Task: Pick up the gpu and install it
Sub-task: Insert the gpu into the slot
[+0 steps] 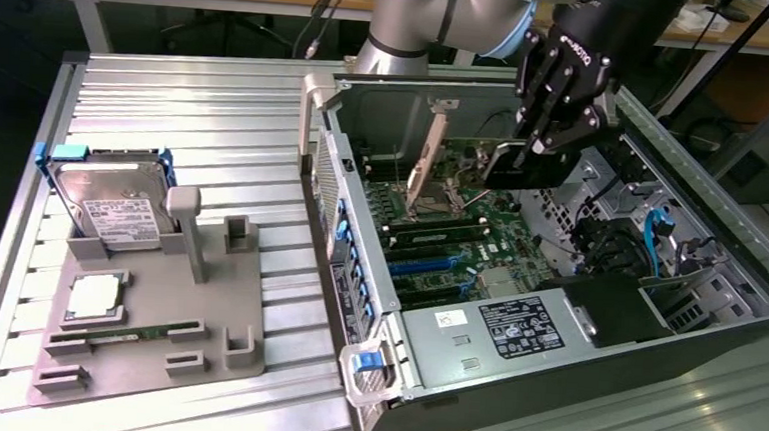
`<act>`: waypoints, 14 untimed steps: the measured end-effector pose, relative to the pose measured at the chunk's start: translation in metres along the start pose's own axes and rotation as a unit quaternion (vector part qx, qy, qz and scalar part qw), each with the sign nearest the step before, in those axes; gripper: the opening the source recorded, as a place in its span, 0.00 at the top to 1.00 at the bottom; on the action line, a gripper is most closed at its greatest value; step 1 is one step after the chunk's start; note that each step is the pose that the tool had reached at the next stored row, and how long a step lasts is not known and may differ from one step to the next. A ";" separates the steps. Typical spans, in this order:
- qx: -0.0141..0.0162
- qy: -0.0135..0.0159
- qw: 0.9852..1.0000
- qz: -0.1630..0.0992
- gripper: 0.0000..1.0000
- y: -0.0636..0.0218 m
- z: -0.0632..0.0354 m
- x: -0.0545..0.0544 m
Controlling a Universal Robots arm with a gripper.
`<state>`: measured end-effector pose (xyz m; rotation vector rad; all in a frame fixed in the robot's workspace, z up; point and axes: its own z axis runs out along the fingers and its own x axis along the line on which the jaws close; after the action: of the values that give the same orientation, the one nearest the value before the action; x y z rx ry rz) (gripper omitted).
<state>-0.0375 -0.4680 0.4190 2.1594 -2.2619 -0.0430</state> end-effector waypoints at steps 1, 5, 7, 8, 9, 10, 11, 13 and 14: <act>0.000 0.000 1.000 0.000 0.73 0.0003 0.0066 0.000; 0.000 0.000 1.000 0.000 0.73 0.0033 0.0314 0.000; 0.000 0.000 1.000 0.000 0.73 0.0039 0.0364 0.001; 0.000 0.000 1.000 0.000 0.73 0.0042 0.0397 0.001; 0.000 0.000 1.000 0.000 0.73 0.0044 0.0419 0.001; 0.000 0.000 1.000 0.000 0.73 0.0045 0.0436 0.001; 0.000 0.000 1.000 0.000 0.73 0.0046 0.0453 0.001; 0.000 0.000 1.000 0.000 0.73 0.0046 0.0454 0.001; 0.000 0.000 1.000 0.000 0.73 0.0046 0.0454 0.001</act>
<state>-0.0434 -0.4680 0.3738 2.1594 -2.2619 -0.0428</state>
